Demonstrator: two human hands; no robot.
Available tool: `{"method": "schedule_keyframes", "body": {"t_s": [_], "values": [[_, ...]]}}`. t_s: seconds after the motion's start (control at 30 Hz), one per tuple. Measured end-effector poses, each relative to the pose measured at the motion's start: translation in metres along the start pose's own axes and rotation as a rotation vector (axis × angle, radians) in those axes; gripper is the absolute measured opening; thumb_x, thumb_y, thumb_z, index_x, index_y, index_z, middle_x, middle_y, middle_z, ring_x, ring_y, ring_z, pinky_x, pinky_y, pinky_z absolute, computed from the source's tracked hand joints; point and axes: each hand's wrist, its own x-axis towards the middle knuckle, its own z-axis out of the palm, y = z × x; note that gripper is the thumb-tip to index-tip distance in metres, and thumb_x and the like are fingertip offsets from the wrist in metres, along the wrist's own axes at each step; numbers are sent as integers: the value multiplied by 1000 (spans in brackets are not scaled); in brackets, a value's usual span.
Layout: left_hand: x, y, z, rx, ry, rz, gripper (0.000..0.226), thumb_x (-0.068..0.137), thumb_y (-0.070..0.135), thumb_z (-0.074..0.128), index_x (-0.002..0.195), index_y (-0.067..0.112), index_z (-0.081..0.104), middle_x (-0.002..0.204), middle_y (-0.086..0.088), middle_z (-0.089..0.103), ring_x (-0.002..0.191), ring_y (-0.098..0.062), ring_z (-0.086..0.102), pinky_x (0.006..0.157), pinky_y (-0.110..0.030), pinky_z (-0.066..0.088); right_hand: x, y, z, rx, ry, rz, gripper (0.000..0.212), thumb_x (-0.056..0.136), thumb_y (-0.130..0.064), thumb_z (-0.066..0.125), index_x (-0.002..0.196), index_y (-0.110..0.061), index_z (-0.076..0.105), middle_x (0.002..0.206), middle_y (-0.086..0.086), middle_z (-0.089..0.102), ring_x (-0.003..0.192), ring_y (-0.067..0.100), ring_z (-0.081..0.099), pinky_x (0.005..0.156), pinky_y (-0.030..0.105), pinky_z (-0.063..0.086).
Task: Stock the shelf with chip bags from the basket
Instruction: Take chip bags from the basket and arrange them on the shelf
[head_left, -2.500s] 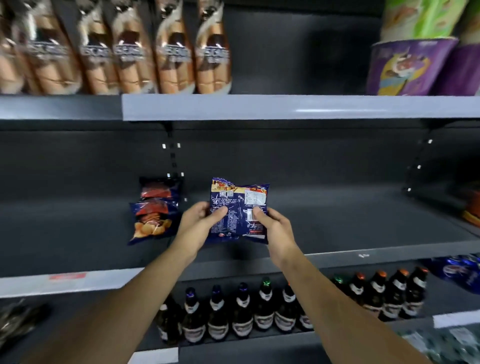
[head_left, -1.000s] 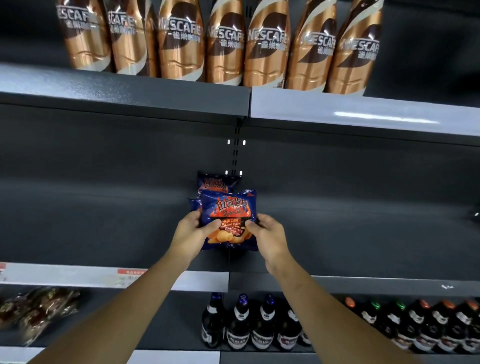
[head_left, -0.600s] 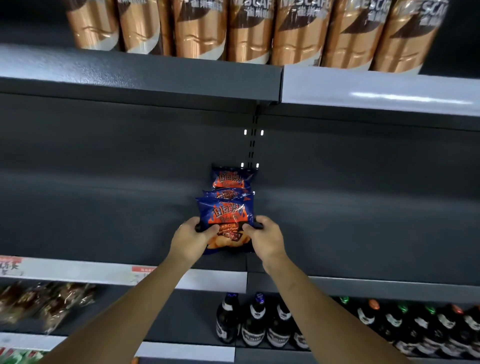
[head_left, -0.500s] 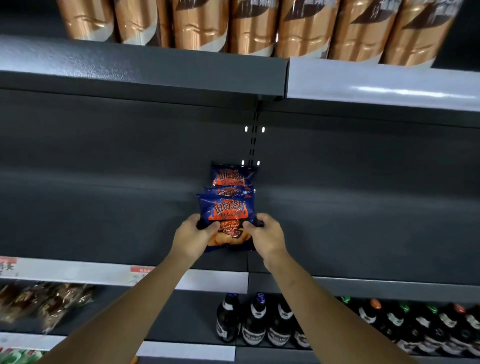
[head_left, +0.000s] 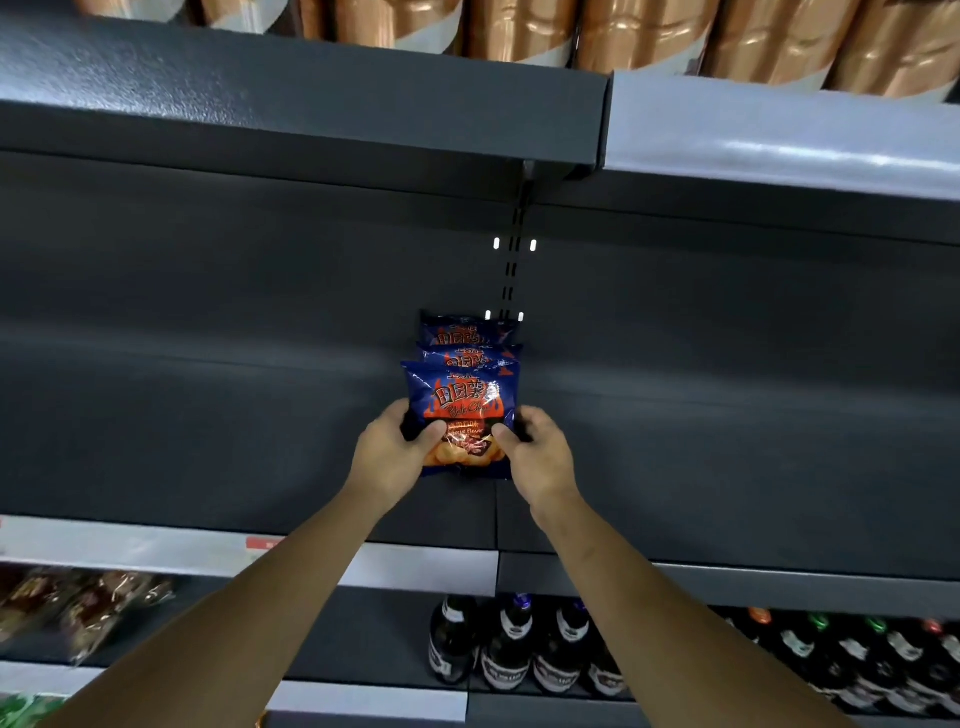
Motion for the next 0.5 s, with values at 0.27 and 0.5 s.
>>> {"method": "schedule_keyframes", "body": {"t_s": [0.27,0.5], "values": [[-5,6,-4,-19,1,-42,38,91,28,69,126,21,57,116,3,69,106,-16,66,95,-43,55,-10,-3,0,61,9,16,33,98,-16,63,131,-18,60,108,-9,69,102,9,65,98,33,54],[-22,20,-12,-22,268,-46,44,88,29,74,123,13,53,109,-2,58,100,-16,58,82,-30,51,-26,-14,-13,140,84,1,37,98,-15,65,133,-14,56,109,-11,61,100,3,60,88,17,45]]}}
